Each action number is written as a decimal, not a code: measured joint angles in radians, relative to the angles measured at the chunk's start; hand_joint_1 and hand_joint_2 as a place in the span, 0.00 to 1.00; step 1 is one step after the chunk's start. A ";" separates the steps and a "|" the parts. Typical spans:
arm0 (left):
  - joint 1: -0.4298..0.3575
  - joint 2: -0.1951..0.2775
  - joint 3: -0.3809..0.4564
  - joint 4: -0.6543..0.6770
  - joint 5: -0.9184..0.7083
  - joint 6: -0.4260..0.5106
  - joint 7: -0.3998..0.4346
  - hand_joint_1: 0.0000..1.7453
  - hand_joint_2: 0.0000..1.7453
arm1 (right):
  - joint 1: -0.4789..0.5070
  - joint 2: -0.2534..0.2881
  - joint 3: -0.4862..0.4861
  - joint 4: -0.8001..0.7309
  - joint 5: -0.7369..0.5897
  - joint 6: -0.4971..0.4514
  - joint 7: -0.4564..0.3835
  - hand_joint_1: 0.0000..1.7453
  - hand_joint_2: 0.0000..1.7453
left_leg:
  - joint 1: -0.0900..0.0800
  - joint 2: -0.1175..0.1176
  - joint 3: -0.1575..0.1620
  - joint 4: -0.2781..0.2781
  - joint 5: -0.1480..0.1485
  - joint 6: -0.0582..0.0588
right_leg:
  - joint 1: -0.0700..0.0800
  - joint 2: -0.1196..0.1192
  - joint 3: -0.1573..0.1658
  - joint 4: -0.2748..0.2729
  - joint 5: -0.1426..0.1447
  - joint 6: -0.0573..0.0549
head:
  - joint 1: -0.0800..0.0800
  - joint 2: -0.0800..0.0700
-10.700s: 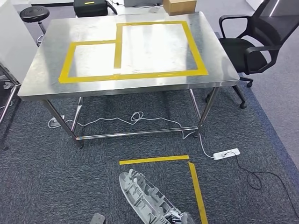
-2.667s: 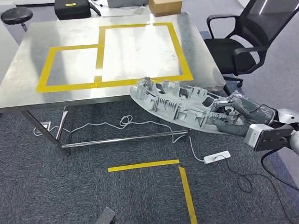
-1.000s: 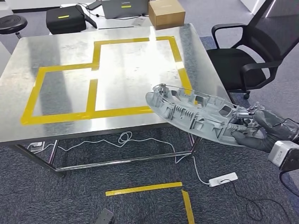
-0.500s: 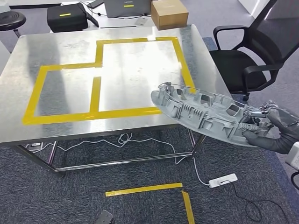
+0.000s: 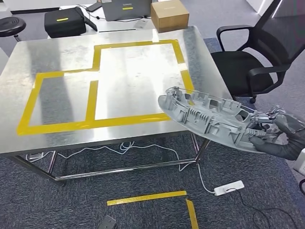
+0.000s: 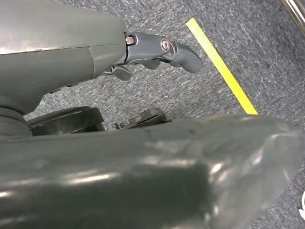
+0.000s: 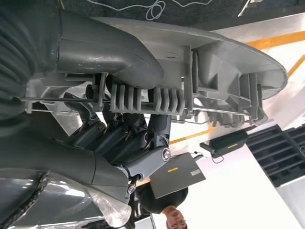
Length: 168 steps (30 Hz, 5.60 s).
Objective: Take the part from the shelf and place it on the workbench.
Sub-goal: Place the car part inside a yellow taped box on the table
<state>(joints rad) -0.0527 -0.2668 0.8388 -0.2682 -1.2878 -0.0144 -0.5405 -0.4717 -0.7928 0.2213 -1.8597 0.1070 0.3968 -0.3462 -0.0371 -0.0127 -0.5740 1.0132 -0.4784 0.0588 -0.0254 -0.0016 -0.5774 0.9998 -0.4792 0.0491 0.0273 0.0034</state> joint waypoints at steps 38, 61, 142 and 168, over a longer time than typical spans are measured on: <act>-0.001 -0.002 0.000 0.000 0.000 -0.003 0.002 0.00 0.00 | 0.021 -0.004 -0.012 -0.008 0.002 0.000 -0.008 1.00 1.00 | 0.006 0.003 0.058 -0.022 -0.033 0.019 | -0.001 -0.001 -0.092 0.101 0.031 0.023 | -0.002 0.000; 0.000 -0.001 0.000 -0.002 -0.003 0.003 0.002 0.00 0.00 | 0.044 -0.014 -0.030 -0.013 -0.006 0.006 -0.013 1.00 1.00 | 0.027 -0.001 -0.041 0.015 0.021 -0.030 | -0.003 -0.002 0.030 -0.006 -0.026 -0.005 | -0.016 0.000; -0.066 -0.010 -0.148 -0.010 0.096 0.037 0.190 0.00 0.00 | -0.506 0.658 0.434 0.808 0.281 -0.118 0.111 1.00 1.00 | 0.030 0.007 -0.037 0.015 0.023 -0.023 | 0.001 0.006 0.034 -0.013 -0.019 0.013 | -0.017 0.000; 0.054 0.012 -0.078 -0.078 0.209 -0.050 0.080 0.00 0.00 | -0.660 0.802 0.572 0.928 0.116 -0.013 0.088 1.00 1.00 | 0.030 0.005 -0.037 0.015 0.023 -0.024 | 0.001 0.003 0.033 -0.013 -0.021 0.009 | -0.017 0.000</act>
<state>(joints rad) 0.0013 -0.2546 0.7606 -0.3461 -1.0786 -0.0647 -0.4602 -1.1317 0.0089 0.7928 -0.9321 0.2226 0.3834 -0.2586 -0.0069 -0.0072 -0.6111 1.0277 -0.4559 0.0350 -0.0244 0.0015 -0.5441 0.9870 -0.5007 0.0581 0.0105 0.0034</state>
